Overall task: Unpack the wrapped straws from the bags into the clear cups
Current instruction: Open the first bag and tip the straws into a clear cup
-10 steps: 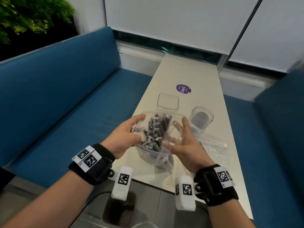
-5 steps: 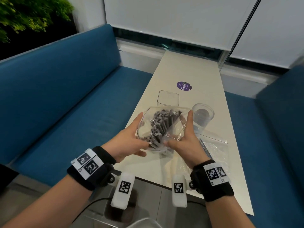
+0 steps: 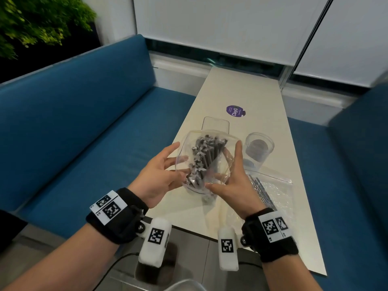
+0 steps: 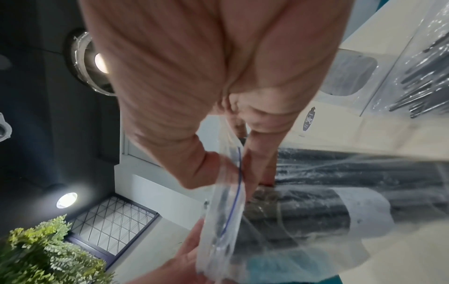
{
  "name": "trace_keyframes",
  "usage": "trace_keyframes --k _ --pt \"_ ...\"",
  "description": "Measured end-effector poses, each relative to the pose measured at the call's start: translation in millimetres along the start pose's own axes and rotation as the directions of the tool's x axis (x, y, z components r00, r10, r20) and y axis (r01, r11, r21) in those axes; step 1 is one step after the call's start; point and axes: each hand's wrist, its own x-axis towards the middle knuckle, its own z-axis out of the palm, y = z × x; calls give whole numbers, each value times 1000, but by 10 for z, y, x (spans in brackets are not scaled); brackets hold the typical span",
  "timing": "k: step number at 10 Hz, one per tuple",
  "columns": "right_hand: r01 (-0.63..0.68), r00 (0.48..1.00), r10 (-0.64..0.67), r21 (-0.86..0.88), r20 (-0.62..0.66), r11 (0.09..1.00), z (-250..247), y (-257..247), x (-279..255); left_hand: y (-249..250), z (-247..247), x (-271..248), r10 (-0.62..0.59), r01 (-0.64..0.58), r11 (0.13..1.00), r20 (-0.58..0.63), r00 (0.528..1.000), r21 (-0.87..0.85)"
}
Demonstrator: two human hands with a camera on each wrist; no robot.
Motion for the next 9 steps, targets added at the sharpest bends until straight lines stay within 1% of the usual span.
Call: trace_keyframes --k 1,2,3,4,5,6,7,8,9 --pt "-31 998 33 30 -57 999 -10 -16 19 50 16 -47 47 -39 995 85 995 -89" --pt "-64 995 65 18 -77 998 -48 15 59 32 22 -64 72 -64 997 148 986 -53" --pt "-114 993 112 -40 -46 993 -61 62 77 -76 12 -56 46 -65 990 153 987 122" --pt "-104 994 111 -188 24 977 -30 98 68 -208 -40 26 34 -62 924 80 996 377" --pt "-124 987 147 -287 62 950 9 125 96 -236 -77 70 12 -52 859 82 997 509" --pt "-166 978 198 -315 72 934 -6 149 132 -198 -61 108 5 -77 824 130 991 561" --pt "-97 986 127 -249 109 964 -22 98 148 -156 -69 181 33 -94 854 126 991 512" --pt "-99 985 125 -198 123 975 -41 130 166 -172 -164 282 37 -103 881 149 988 461" --pt "-152 974 199 -337 109 929 6 248 199 -250 -195 293 -13 -90 850 191 982 519"
